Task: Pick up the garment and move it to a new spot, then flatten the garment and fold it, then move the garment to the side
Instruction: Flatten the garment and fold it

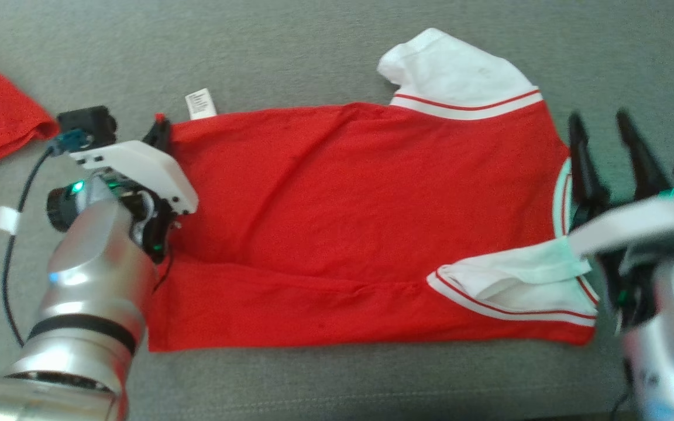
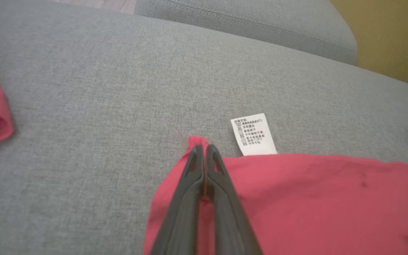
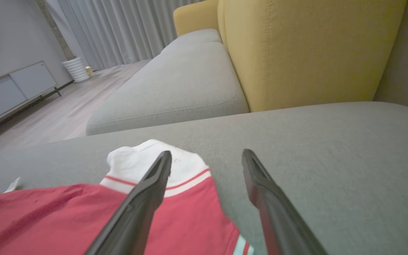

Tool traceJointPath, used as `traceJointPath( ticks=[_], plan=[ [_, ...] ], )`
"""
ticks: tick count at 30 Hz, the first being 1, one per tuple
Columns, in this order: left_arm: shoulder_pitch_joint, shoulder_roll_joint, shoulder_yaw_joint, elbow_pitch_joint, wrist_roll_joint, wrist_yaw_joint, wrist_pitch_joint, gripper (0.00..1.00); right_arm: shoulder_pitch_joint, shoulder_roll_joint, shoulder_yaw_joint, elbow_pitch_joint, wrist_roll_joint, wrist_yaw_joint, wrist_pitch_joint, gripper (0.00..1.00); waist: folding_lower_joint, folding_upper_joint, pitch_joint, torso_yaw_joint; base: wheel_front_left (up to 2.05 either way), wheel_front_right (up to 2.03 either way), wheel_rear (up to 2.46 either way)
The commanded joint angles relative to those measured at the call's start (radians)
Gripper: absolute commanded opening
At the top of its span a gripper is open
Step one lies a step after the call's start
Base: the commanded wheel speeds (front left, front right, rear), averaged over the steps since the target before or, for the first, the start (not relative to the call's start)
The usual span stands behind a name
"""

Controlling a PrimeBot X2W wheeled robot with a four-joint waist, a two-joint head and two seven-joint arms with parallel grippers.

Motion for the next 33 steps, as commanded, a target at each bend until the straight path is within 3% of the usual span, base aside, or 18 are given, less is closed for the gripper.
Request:
traceJointPath(
  ticks=[1, 5, 15, 26, 27, 28, 33],
  plan=[
    [-0.052, 0.021, 0.009, -0.019, 0.008, -0.004, -0.017, 0.0, -0.074, -0.026, 0.017, 0.009, 0.017, -0.001, 0.016, 1.0, -0.0001, 0.0, 0.012, 0.026, 0.0, 0.0, 0.0],
    [-0.08, -0.003, -0.012, -0.019, 0.01, -0.011, -0.034, 0.0, -0.228, -0.071, 0.05, 0.155, 0.05, -0.001, 0.051, 1.0, -0.0001, 0.0, 0.036, 0.064, 0.0, 0.0, 0.0],
    [-0.116, -0.035, -0.066, -0.017, -0.008, -0.024, -0.059, 0.0, -0.542, -0.106, 0.232, 0.566, 0.101, -0.001, 0.155, 1.0, -0.0001, 0.0, 0.073, 0.128, 0.0, 0.0, 0.0],
    [-0.114, -0.037, -0.139, -0.042, -0.091, -0.03, -0.062, 0.0, -0.692, -0.101, 0.373, 0.829, 0.146, -0.001, 0.302, 1.0, -0.0001, 0.0, 0.085, 0.136, 0.0, 0.0, 0.0],
    [-0.113, -0.037, -0.145, -0.042, -0.099, -0.03, -0.062, 0.0, -0.698, -0.1, 0.381, 0.843, 0.158, -0.001, 0.314, 0.44, -0.0001, 0.0, 0.084, 0.136, 0.0, 0.0, 0.0],
    [-0.112, -0.037, -0.15, -0.041, -0.106, -0.03, -0.063, 0.0, -0.703, -0.099, 0.39, 0.852, 0.169, -0.001, 0.319, 0.0, -0.0001, 0.0, 0.083, 0.137, 0.0, 0.0, 0.0],
    [-0.107, -0.037, -0.165, -0.041, -0.13, -0.028, -0.073, 0.0, -0.708, -0.108, 0.416, 0.85, 0.214, -0.001, 0.23, 0.0, -0.0001, 0.0, 0.073, 0.136, 0.0, 0.0, 0.0]
  ],
)
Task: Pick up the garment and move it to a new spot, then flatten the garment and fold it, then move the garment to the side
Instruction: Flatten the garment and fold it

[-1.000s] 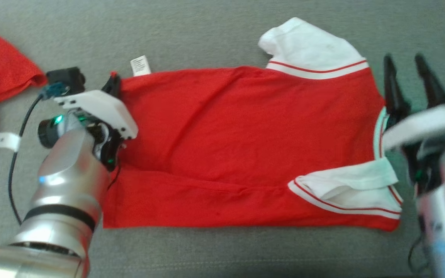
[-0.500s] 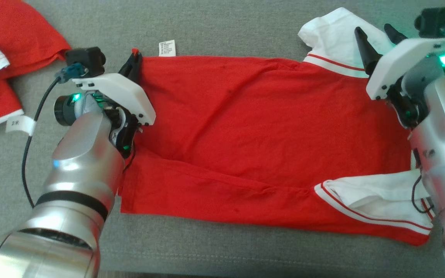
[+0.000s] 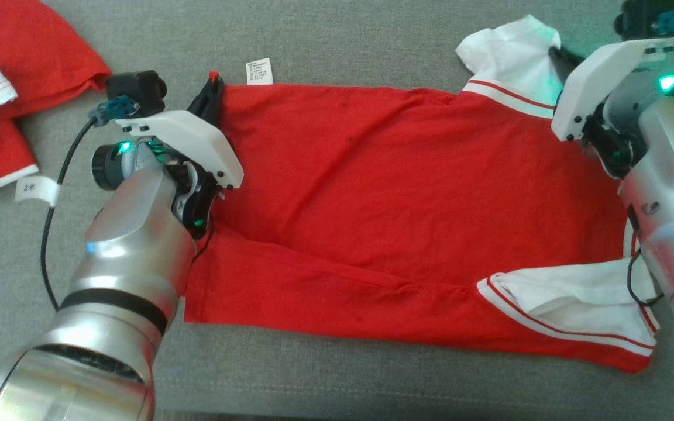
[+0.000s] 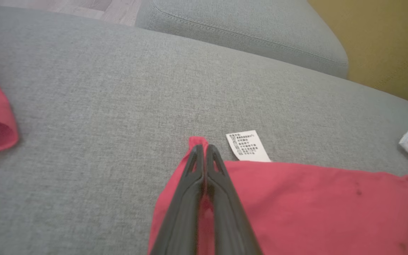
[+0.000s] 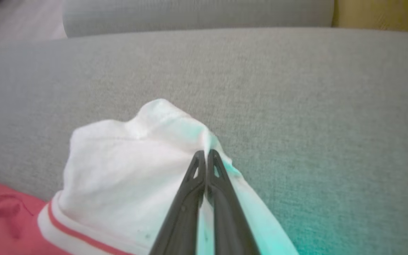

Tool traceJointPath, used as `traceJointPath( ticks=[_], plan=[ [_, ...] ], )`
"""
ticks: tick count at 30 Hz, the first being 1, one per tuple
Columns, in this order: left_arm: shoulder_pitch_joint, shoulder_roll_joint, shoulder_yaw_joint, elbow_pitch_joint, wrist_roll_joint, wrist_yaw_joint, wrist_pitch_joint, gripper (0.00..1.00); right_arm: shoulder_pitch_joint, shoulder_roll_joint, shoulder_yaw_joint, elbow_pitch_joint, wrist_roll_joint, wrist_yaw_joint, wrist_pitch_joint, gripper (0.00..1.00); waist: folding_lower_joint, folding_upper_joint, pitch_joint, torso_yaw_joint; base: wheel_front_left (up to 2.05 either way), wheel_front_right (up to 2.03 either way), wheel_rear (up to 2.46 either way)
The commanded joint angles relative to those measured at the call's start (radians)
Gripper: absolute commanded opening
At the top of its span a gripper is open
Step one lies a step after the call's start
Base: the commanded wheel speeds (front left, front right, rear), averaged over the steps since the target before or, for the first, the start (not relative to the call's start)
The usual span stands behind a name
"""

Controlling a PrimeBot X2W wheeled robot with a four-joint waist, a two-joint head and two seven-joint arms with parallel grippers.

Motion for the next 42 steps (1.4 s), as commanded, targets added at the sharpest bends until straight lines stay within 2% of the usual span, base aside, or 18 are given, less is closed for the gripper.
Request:
traceJointPath(
  ticks=[1, 6, 11, 19, 25, 29, 35, 42],
  plan=[
    [-0.027, 0.028, 0.017, -0.025, -0.005, 0.001, -0.013, 0.0, 0.002, 0.001, 0.01, -0.028, 0.019, -0.001, -0.061, 0.0, -0.0001, 0.0, -0.008, -0.002, 0.0, 0.0, 0.0],
    [0.004, 0.043, 0.044, -0.051, -0.012, 0.008, -0.021, 0.0, 0.041, -0.002, 0.032, -0.07, 0.065, -0.001, -0.184, 0.0, -0.0001, 0.0, -0.04, -0.017, 0.0, 0.0, 0.0],
    [0.077, 0.08, 0.098, -0.161, -0.004, 0.019, -0.022, 0.0, 0.118, -0.029, 0.07, -0.154, 0.118, -0.001, -0.259, 0.0, -0.0001, 0.0, -0.066, -0.035, 0.0, 0.0, 0.0],
    [0.237, 0.111, 0.194, -0.353, -0.009, 0.023, -0.022, 0.0, 0.292, -0.086, 0.085, -0.358, 0.186, -0.001, -0.384, 0.0, -0.0001, 0.0, -0.092, -0.064, 0.0, 0.0, 0.0],
    [0.375, 0.11, 0.241, -0.473, -0.041, 0.027, -0.022, 0.0, 0.491, -0.107, 0.04, -0.535, 0.208, -0.001, -0.443, 0.0, -0.0001, 0.0, -0.107, -0.075, 0.0, 0.0, 0.0],
    [0.43, 0.113, 0.252, -0.512, -0.063, 0.031, -0.016, 0.0, 0.607, -0.098, -0.006, -0.621, 0.204, -0.001, -0.46, 0.0, -0.0001, 0.0, -0.114, -0.079, 0.0, 0.0, 0.0],
    [0.526, 0.134, 0.276, -0.602, -0.098, 0.055, 0.022, 0.0, 0.8, -0.042, -0.088, -0.776, 0.171, -0.001, -0.46, 0.0, -0.0001, 0.0, -0.119, -0.098, 0.0, 0.0, 0.0],
    [0.626, 0.152, 0.28, -0.696, -0.117, 0.089, 0.07, 0.0, 0.952, 0.028, -0.174, -0.862, 0.11, -0.001, -0.426, 0.0, -0.0001, 0.0, -0.126, -0.105, 0.0, 0.0, 0.0]
  ],
)
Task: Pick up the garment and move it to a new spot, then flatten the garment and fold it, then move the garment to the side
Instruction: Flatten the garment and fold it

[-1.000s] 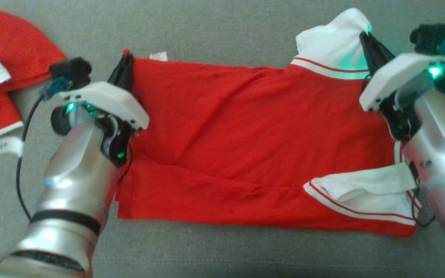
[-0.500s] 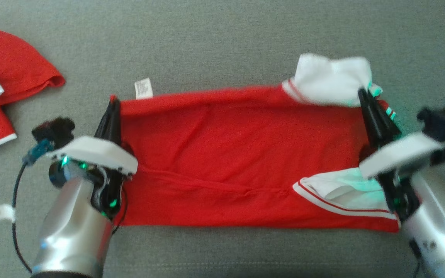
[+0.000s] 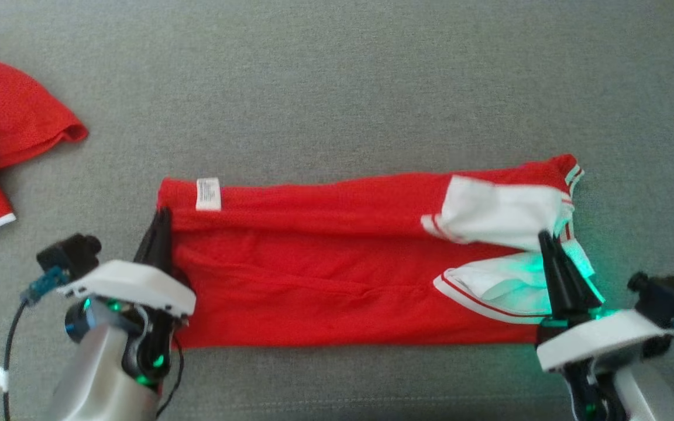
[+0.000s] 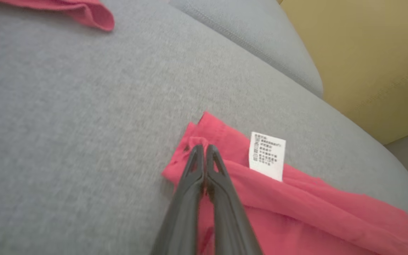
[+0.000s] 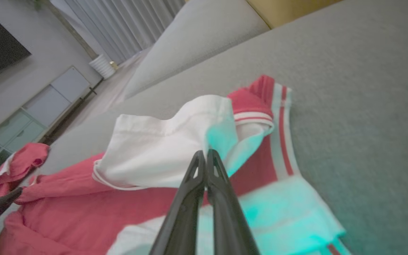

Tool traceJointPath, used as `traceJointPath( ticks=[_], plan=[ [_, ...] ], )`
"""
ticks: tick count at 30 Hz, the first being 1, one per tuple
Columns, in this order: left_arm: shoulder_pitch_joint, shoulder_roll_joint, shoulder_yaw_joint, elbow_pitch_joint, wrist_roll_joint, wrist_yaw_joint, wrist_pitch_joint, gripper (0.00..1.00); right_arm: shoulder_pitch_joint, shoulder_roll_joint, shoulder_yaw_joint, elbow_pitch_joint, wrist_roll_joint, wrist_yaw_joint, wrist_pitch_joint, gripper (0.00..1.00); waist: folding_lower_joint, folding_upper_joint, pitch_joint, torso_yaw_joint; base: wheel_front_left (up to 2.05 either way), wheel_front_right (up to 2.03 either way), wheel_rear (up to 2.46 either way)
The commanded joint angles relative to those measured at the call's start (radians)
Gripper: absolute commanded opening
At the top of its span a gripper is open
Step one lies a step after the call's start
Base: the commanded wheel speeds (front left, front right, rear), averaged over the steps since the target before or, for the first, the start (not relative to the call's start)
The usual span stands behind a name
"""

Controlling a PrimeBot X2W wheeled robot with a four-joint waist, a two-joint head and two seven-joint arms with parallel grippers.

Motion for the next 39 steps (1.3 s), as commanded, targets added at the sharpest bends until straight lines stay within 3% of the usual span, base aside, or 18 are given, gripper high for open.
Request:
traceJointPath(
  ticks=[1, 2, 3, 4, 5, 14, 16, 21, 27, 39],
  plan=[
    [0.002, 0.033, 0.036, -0.037, -0.006, 0.009, 0.004, 0.0, 0.016, -0.002, 0.0, -0.029, -0.016, -0.001, 0.011, 0.18, 0.0, -0.0001, -0.002, -0.002, 0.0, 0.0, 0.0],
    [0.016, 0.034, 0.033, -0.044, -0.005, 0.015, 0.014, 0.0, 0.029, 0.005, -0.008, -0.03, -0.029, -0.001, 0.023, 0.44, 0.0, -0.0001, -0.003, -0.003, 0.0, 0.0, 0.0],
    [0.03, 0.034, 0.03, -0.052, -0.004, 0.022, 0.018, 0.04, 0.04, 0.014, -0.016, -0.031, -0.036, -0.001, 0.034, 1.0, 0.0, -0.0001, -0.006, -0.003, 0.0, 0.0, 0.0],
    [0.043, 0.034, 0.029, -0.059, -0.003, 0.03, 0.02, 0.42, 0.052, 0.022, -0.023, -0.028, -0.045, -0.001, 0.052, 1.0, 0.0, -0.0001, -0.008, -0.004, 0.0, 0.0, 0.0],
    [0.056, 0.034, 0.026, -0.064, 0.001, 0.037, 0.021, 1.0, 0.062, 0.025, -0.027, -0.029, -0.058, -0.001, 0.062, 1.0, 0.0, -0.0001, -0.011, -0.004, 0.0, 0.0, 0.0],
    [0.156, 0.062, -0.007, -0.153, 0.13, 0.119, -0.068, 1.0, 0.175, 0.067, -0.1, -0.135, -0.165, -0.001, 0.064, 1.0, 0.0, -0.0001, -0.047, -0.005, 0.0, 0.0, 0.0],
    [0.2, 0.068, -0.008, -0.224, 0.194, 0.159, -0.086, 1.0, 0.188, 0.078, -0.132, -0.208, -0.224, -0.001, 0.041, 1.0, 0.0, -0.0001, -0.068, -0.011, 0.0, 0.0, 0.0],
    [0.255, 0.076, 0.006, -0.362, 0.292, 0.202, -0.093, 1.0, 0.179, 0.097, -0.176, -0.31, -0.326, -0.001, 0.042, 1.0, 0.0, -0.0001, -0.104, -0.012, 0.0, 0.0, 0.0],
    [0.306, 0.077, -0.004, -0.501, 0.388, 0.212, -0.094, 1.0, 0.174, 0.113, -0.214, -0.382, -0.408, -0.001, 0.085, 1.0, 0.0, -0.0001, -0.152, -0.006, 0.0, 0.0, 0.0],
    [0.358, 0.079, -0.03, -0.52, 0.407, 0.218, -0.094, 1.0, 0.222, 0.131, -0.216, -0.388, -0.431, -0.001, 0.13, 1.0, 0.0, -0.0001, -0.197, 0.002, 0.0, 0.0, 0.0]
  ],
)
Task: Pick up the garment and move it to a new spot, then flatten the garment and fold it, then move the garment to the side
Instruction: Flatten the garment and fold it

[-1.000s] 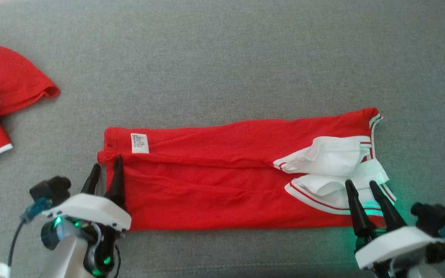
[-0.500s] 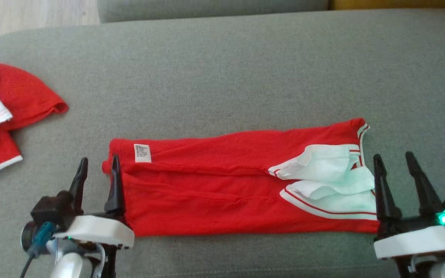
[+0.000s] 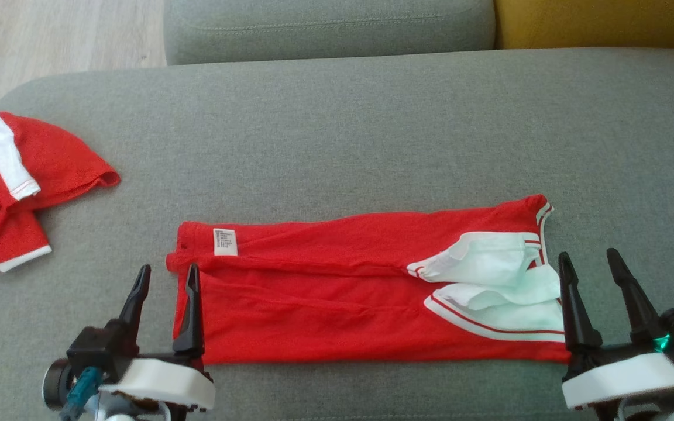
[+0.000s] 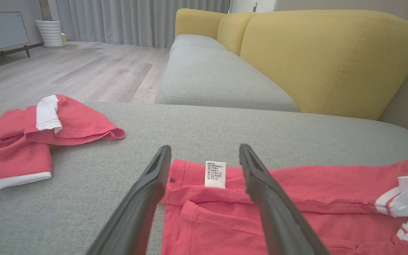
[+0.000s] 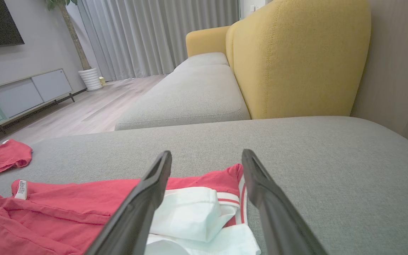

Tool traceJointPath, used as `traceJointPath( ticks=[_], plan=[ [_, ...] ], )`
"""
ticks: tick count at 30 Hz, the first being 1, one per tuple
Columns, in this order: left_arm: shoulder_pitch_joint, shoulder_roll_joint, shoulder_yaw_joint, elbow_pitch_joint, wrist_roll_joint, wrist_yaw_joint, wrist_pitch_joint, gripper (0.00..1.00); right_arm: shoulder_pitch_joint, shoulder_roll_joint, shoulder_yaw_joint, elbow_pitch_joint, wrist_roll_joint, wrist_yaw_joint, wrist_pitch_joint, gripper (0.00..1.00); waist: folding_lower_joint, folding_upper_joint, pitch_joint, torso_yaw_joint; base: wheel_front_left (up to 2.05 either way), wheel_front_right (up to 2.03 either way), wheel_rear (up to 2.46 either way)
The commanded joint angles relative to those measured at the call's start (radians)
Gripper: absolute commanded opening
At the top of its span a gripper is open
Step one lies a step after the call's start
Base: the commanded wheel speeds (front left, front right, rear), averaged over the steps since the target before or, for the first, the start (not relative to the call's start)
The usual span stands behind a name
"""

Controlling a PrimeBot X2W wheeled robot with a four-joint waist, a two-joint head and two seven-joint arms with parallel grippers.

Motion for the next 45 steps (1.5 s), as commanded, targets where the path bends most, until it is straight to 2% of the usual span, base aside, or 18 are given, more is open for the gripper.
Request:
traceJointPath(
  ticks=[1, 11, 17, 24, 31, 37, 43, 44, 45],
  plan=[
    [-0.033, 0.016, 0.033, -0.031, 0.005, 0.011, -0.012, 1.0, -0.022, -0.006, 0.017, -0.036, -0.006, -0.001, 0.002, 1.0, 0.0, -0.0001, -0.001, 0.001, 0.0, 0.0, 0.0],
    [-0.048, 0.01, 0.024, -0.03, 0.003, 0.01, -0.012, 1.0, -0.027, -0.006, 0.002, -0.012, 0.001, -0.001, 0.006, 1.0, 0.0, -0.0001, 0.003, 0.006, 0.0, 0.0, 0.0],
    [-0.07, 0.006, 0.016, -0.03, 0.003, 0.009, -0.012, 1.0, -0.066, -0.007, -0.019, 0.046, 0.014, -0.001, 0.008, 1.0, 0.0, -0.0001, 0.026, 0.014, 0.0, 0.0, 0.0],
    [-0.13, -0.007, -0.001, -0.025, 0.007, -0.008, -0.012, 1.0, -0.216, -0.037, -0.033, 0.231, 0.027, -0.001, 0.028, 1.0, 0.0, -0.0001, 0.095, 0.035, 0.0, 0.0, 0.0],
    [-0.172, -0.029, -0.006, 0.002, 0.004, -0.028, -0.012, 1.0, -0.328, -0.045, -0.02, 0.446, 0.022, -0.001, 0.111, 1.0, 0.0, -0.0001, 0.149, 0.055, 0.0, 0.0, 0.0],
    [-0.188, -0.042, -0.007, 0.02, 0.01, -0.043, -0.012, 1.0, -0.305, -0.023, -0.039, 0.521, 0.027, -0.001, 0.186, 1.0, 0.0, -0.0001, 0.159, 0.07, 0.0, 0.0, 0.0],
    [-0.191, -0.051, 0.01, 0.02, 0.02, -0.051, -0.012, 1.0, -0.231, -0.002, -0.028, 0.49, 0.057, -0.001, 0.248, 1.0, 0.0, -0.0001, 0.167, 0.064, 0.0, 0.0, 0.0],
    [-0.19, -0.052, 0.013, 0.019, 0.022, -0.052, -0.012, 1.0, -0.227, 0.0, -0.024, 0.485, 0.058, -0.001, 0.26, 0.93, 0.0, -0.0001, 0.169, 0.06, 0.0, 0.0, 0.0],
    [-0.19, -0.052, 0.015, 0.019, 0.024, -0.053, -0.012, 1.0, -0.227, 0.001, -0.022, 0.479, 0.06, -0.001, 0.268, 0.45, 0.0, -0.0001, 0.169, 0.056, 0.0, 0.0, 0.0]
  ],
)
